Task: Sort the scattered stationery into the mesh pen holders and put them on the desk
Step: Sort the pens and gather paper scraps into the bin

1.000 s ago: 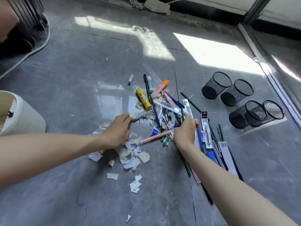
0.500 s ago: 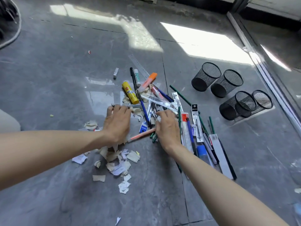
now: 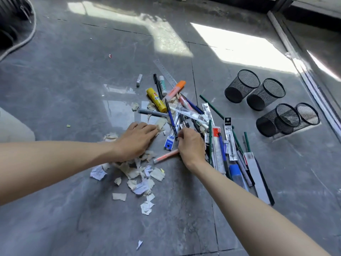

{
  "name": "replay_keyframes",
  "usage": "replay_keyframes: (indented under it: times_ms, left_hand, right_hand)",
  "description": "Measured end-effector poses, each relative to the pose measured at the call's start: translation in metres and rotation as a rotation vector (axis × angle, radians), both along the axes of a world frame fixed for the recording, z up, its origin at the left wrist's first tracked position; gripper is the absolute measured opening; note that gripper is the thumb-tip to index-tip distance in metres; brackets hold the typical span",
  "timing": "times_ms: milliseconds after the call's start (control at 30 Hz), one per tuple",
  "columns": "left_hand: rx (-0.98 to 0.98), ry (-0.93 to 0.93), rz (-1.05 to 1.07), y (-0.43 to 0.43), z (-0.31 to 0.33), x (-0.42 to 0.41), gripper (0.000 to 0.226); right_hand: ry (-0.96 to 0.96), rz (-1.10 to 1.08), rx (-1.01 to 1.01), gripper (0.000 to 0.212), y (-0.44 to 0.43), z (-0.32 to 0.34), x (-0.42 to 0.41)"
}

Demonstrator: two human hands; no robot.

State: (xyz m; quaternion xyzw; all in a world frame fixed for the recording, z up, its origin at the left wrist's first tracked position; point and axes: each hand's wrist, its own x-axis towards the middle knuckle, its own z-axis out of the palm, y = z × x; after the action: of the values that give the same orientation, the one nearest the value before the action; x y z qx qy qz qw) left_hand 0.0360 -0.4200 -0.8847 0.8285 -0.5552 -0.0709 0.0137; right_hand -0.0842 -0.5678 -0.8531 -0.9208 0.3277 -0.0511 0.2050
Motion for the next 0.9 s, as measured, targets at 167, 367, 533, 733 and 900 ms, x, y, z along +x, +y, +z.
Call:
replay_keyframes:
  times_ms: [167, 367, 533, 733, 900]
  left_hand:
    - [-0.082, -0.01, -0.278, 0.049, -0.003, 0.016, 0.032]
    - [-0.266, 0.068, -0.045, 0.079, 0.012, 0.02, 0.031]
    - [-0.231, 0.352, 0.595, 0.094, 0.002, 0.023, 0.059]
    - [-0.147, 0.728, 0.315, 0.084, 0.005, -0.029, 0.053]
    - [-0.194, 0.664, 0.268, 0.063, 0.012, -0.025, 0.051]
  right_hand:
    - [-0.044, 0.354, -0.003, 0.021, 0.032, -0.005, -0.001]
    - [0.013, 0.426, 0.14, 0.035, 0.055, -0.002, 0.014]
    - [0.182, 0.486, 0.255, 0.047, 0.065, -0.003, 0.019]
    - [-0.014, 0.481, 0.081, 0.056, 0.067, -0.014, -0.016]
    - [0.069, 0.434, -0.301, 0.033, 0.026, -0.018, -0.023]
